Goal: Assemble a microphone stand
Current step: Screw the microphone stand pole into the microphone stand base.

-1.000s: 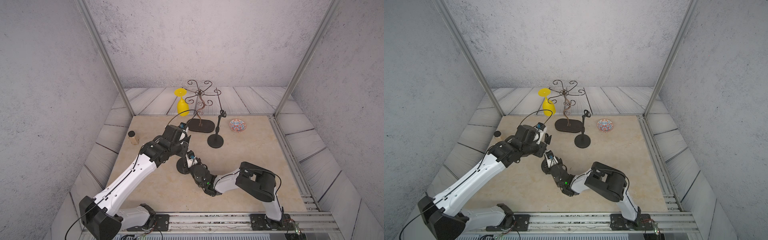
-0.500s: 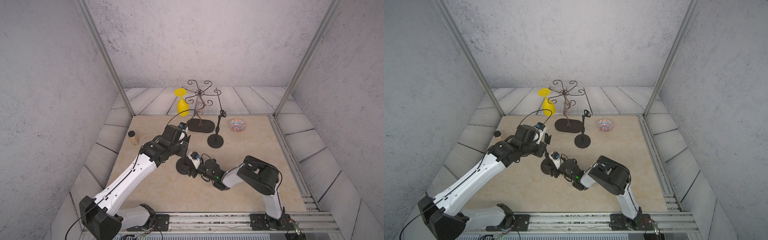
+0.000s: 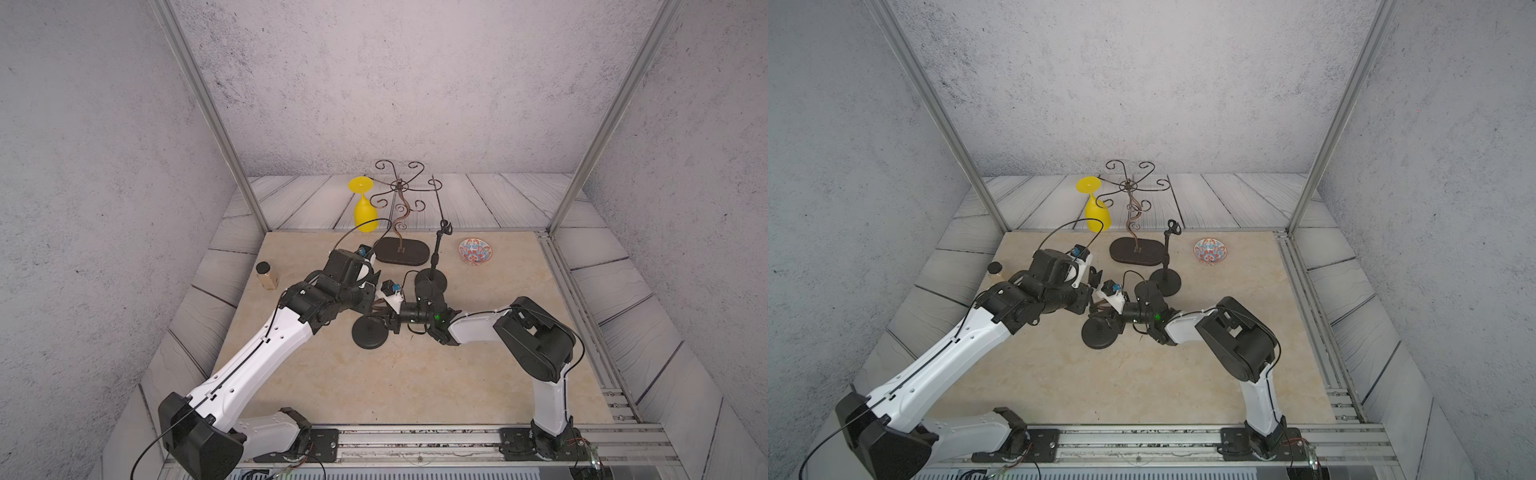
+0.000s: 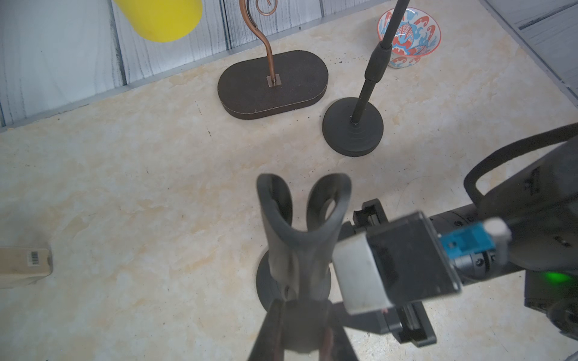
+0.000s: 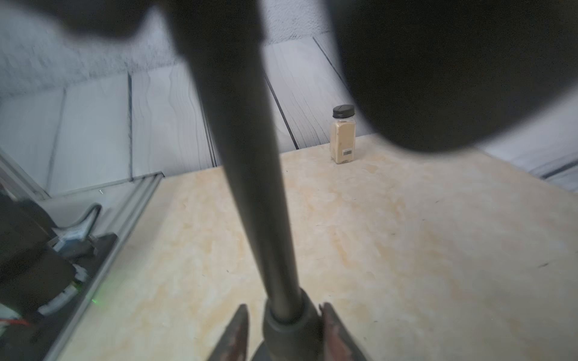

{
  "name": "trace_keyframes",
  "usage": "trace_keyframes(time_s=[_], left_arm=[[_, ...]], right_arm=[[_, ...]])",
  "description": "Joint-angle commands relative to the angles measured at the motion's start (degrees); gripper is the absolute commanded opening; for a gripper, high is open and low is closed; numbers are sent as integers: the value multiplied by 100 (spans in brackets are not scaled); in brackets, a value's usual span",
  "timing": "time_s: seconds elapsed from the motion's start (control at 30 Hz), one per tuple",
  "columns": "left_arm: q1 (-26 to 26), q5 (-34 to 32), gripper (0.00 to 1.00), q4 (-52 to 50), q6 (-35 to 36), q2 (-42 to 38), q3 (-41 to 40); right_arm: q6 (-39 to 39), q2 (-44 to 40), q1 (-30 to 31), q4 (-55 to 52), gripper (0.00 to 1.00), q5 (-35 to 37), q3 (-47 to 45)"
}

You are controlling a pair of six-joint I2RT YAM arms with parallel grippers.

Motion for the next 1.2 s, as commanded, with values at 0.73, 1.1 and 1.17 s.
trace_keyframes(time_s=[0.73, 1.1, 1.17], left_arm=[[71, 158, 2, 122, -3, -54, 6], [88, 188, 2, 94, 37, -91, 8], [90, 181, 2, 88, 45, -98, 14]], right_arm=[[512, 907, 2394, 1872, 51, 6620, -108], [796, 162, 853, 2145, 65, 1145, -1236], [787, 62, 553, 1920, 64, 782, -1138]])
